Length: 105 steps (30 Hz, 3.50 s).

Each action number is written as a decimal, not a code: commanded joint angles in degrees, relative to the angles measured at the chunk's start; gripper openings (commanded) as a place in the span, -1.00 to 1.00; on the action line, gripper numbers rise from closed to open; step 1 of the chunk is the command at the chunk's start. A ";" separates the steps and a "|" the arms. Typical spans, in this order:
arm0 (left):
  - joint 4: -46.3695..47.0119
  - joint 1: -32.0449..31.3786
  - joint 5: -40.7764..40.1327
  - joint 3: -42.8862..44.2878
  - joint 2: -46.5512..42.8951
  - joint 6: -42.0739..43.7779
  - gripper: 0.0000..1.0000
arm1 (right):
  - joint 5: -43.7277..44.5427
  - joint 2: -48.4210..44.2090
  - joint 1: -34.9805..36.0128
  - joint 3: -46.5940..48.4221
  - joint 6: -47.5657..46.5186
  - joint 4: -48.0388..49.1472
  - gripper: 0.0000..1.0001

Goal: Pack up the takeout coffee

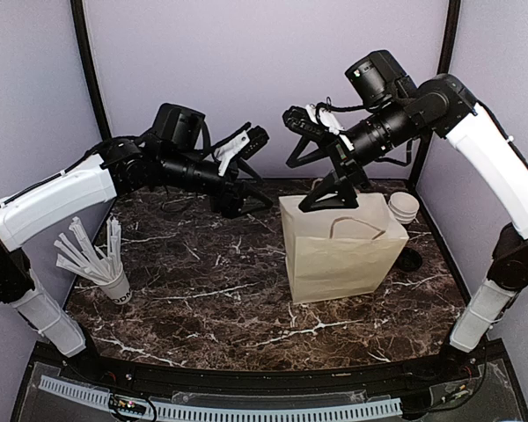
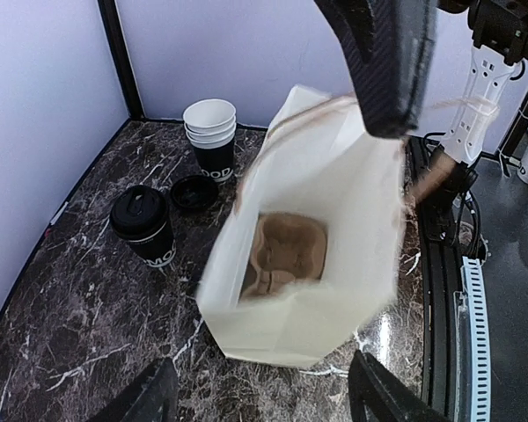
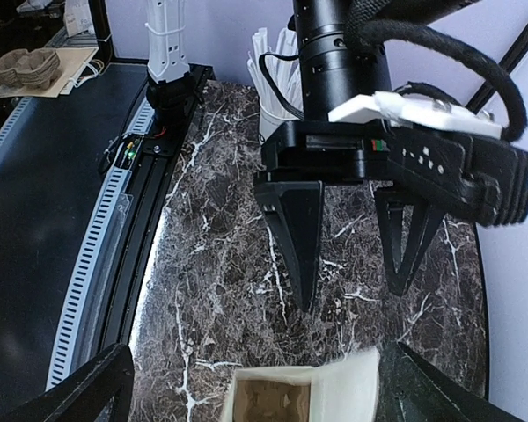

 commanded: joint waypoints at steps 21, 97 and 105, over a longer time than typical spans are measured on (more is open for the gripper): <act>12.10 1.30 3.35 8.17 10.67 -12.92 0.43 | -10.10 -2.35 -16.92 3.08 -4.05 0.62 0.97; 9.67 -13.61 -12.01 -29.22 -21.15 -7.77 -0.99 | -16.50 -23.46 -33.85 -44.79 0.22 14.60 0.85; 7.67 -15.41 -14.75 -26.80 -21.28 -4.65 -0.99 | -3.89 -22.16 -33.81 -44.74 6.34 22.68 0.72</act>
